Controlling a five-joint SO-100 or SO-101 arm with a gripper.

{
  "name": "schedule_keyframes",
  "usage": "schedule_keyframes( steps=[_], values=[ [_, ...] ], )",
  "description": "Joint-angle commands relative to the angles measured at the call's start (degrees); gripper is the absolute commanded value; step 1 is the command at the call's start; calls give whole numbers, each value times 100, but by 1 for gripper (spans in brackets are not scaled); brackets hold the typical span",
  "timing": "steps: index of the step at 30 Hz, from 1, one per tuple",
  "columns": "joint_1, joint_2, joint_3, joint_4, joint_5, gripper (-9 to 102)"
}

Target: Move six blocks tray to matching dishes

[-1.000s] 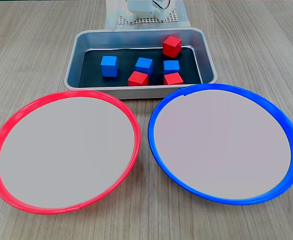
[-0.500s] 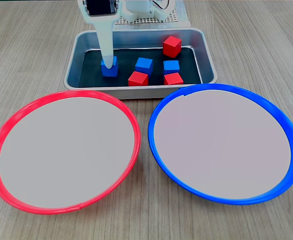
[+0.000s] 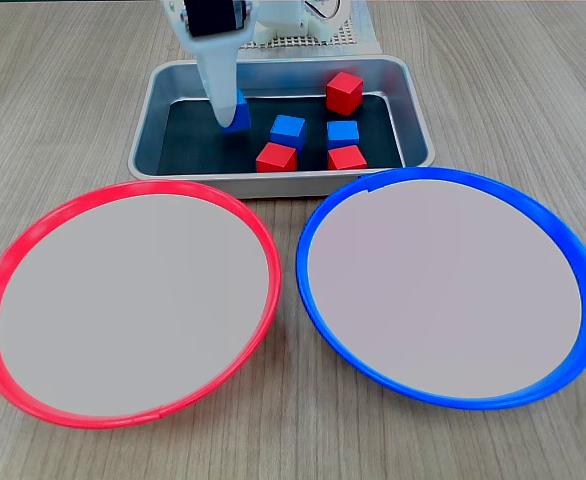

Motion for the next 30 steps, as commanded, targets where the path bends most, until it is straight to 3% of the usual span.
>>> schedule_keyframes(
  steps=[1, 4, 7, 14, 20, 21, 25, 27, 30],
  values=[
    [-659, 53, -1890, 1354, 703, 0],
    [-1503, -580, -3832, 1433, 1617, 0],
    [-2074, -1230, -4711, 686, 2145, 0],
    [-2760, -2452, -4623, -976, 1995, 4],
    [-2742, -2777, -4096, -1099, 1503, 20],
    [-2707, -2777, -4061, -1125, 1485, 18],
    [-2558, -2558, -4052, -642, 1468, 0],
    [-2443, -2232, -3964, 53, 1301, 0],
    [-2206, -1477, -3340, 1248, 264, 0]
  ],
)
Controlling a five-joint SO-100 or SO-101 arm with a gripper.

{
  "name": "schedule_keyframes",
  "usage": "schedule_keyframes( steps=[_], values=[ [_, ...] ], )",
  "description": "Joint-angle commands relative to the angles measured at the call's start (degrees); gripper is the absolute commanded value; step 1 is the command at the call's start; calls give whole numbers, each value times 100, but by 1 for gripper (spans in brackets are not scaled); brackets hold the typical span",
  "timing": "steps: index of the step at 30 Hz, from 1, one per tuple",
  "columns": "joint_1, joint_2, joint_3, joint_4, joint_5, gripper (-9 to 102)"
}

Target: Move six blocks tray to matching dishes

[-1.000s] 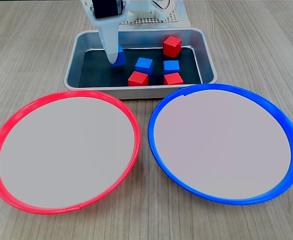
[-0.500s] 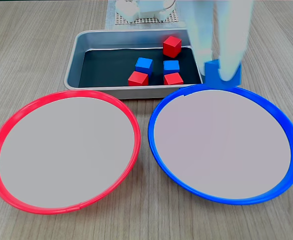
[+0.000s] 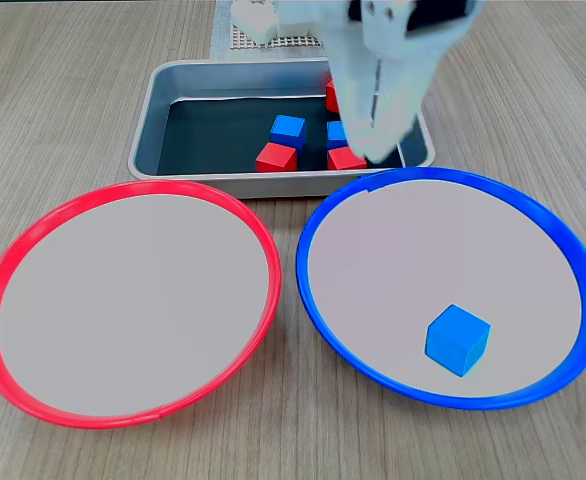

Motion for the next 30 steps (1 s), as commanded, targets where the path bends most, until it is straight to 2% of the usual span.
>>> schedule_keyframes(
  steps=[1, 4, 6, 9, 12, 14, 19, 25, 28, 30],
  values=[
    [413, 984, 800, 1230, -1389, 0],
    [1046, 1740, 1898, 1468, -2725, 2],
    [1345, 2021, 2522, 1178, -3349, 5],
    [1433, 2127, 3146, 615, -3929, 11],
    [1362, 1907, 3208, 369, -4052, 19],
    [1327, 1784, 3234, 149, -4069, 20],
    [1274, 1538, 3419, -589, -4175, 20],
    [1459, 1222, 3393, -765, -4896, 19],
    [1521, 1081, 3384, -905, -5115, 15],
    [1512, 1072, 3375, -879, -5309, 4]
  ],
)
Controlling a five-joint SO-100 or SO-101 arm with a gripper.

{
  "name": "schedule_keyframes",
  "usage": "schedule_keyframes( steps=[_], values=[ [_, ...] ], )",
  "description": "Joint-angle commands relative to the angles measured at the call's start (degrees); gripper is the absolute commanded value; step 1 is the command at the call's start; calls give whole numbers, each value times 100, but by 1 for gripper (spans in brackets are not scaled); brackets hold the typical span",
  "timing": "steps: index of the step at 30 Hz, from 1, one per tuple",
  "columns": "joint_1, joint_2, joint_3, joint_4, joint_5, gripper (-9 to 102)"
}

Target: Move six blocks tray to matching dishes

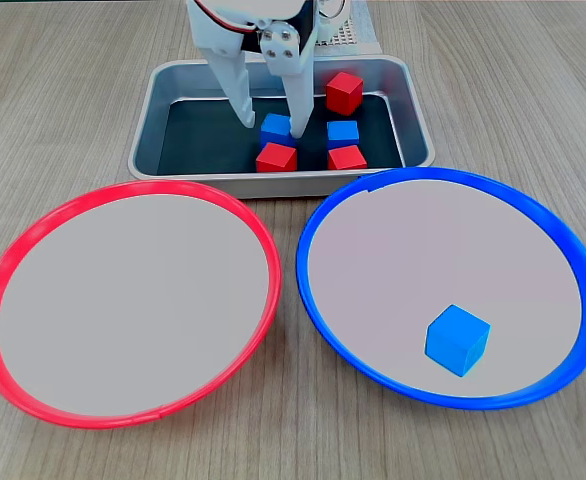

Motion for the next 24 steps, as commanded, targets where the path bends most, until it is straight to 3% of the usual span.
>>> schedule_keyframes(
  steps=[1, 4, 6, 7, 9, 11, 15, 19, 24],
  values=[
    [18, 35, -35, -9, -272, 0],
    [26, 202, -246, 562, -343, 0],
    [-79, 378, -958, 2030, -422, 0],
    [-281, 439, -1661, 2909, -44, 0],
    [-659, 439, -2522, 3357, 888, 0],
    [-1055, 308, -3296, 3023, 2136, 0],
    [-1564, -176, -4034, 1283, 4140, 0],
    [-1960, -817, -3920, -668, 4948, 0],
    [-2004, -1380, -3621, -1573, 5027, 8]
  ],
)
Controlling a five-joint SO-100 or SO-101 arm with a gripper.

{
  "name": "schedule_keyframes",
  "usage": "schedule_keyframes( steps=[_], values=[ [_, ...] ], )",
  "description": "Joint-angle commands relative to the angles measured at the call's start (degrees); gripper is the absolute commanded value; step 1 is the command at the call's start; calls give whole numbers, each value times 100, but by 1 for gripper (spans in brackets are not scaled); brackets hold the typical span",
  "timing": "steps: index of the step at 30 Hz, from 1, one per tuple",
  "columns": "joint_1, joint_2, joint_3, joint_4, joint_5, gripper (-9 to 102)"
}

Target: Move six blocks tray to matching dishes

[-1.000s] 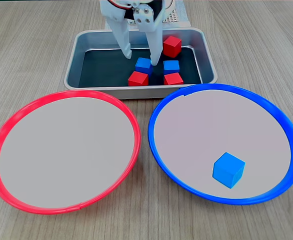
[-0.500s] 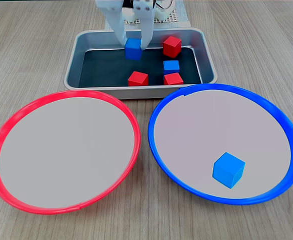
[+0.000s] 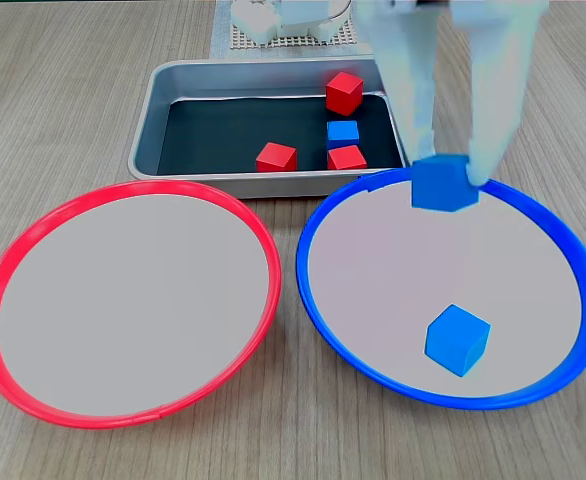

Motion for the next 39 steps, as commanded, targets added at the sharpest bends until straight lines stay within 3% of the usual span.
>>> schedule_keyframes(
  steps=[1, 4, 8, 11, 16, 18, 26, 31, 39],
  values=[
    [0, -123, 70, -457, 79, 11],
    [79, -246, 70, -334, -26, 12],
    [185, -18, 149, 246, -229, 0],
    [281, 396, 598, 598, -369, 0],
    [756, 1362, 1362, 2153, -1371, 0],
    [1055, 1705, 1837, 2312, -1758, 0],
    [2057, 1890, 2628, 1898, -3516, 11],
    [2021, 1591, 2751, 1055, -3779, 17],
    [1942, 1178, 3032, 492, -4315, 17]
  ],
)
